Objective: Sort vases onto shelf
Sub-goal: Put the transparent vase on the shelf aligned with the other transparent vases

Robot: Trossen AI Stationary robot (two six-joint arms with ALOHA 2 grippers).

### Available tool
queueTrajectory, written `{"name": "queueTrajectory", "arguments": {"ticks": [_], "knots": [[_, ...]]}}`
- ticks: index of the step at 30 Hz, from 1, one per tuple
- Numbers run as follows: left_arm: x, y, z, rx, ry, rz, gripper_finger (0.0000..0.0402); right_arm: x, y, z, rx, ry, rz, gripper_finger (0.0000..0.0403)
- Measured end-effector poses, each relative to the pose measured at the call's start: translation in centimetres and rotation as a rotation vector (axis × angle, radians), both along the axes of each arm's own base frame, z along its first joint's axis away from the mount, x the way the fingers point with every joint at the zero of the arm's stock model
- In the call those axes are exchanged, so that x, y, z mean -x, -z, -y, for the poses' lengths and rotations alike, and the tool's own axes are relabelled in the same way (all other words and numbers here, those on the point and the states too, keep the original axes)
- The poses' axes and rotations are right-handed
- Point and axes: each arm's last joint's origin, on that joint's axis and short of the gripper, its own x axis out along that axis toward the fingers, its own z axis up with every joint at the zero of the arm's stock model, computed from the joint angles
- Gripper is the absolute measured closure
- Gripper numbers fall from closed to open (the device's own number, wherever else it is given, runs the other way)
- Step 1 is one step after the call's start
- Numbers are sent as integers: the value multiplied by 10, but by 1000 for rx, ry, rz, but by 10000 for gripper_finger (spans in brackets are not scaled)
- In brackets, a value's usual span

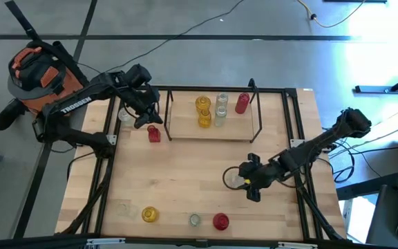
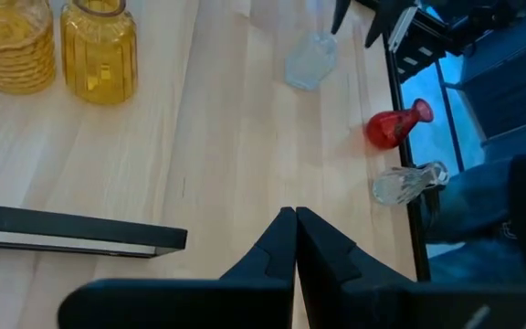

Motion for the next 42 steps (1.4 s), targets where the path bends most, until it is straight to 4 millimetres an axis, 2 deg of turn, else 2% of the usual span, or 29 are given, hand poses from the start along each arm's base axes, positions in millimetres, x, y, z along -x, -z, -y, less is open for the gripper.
{"name": "queueTrajectory", "arguments": {"ticks": [4,15,25,42], "knots": [[0,0,0,-4,4,1,401,-6,10,2,35,21,-32,197],[0,0,0,-17,14,5,401,-17,14,16,67,87,-32,240],[0,0,0,-16,14,4,401,-22,20,30,65,110,-72,242],[0,1,-1,-49,21,1,402,-24,22,26,-29,86,-106,242]]}}
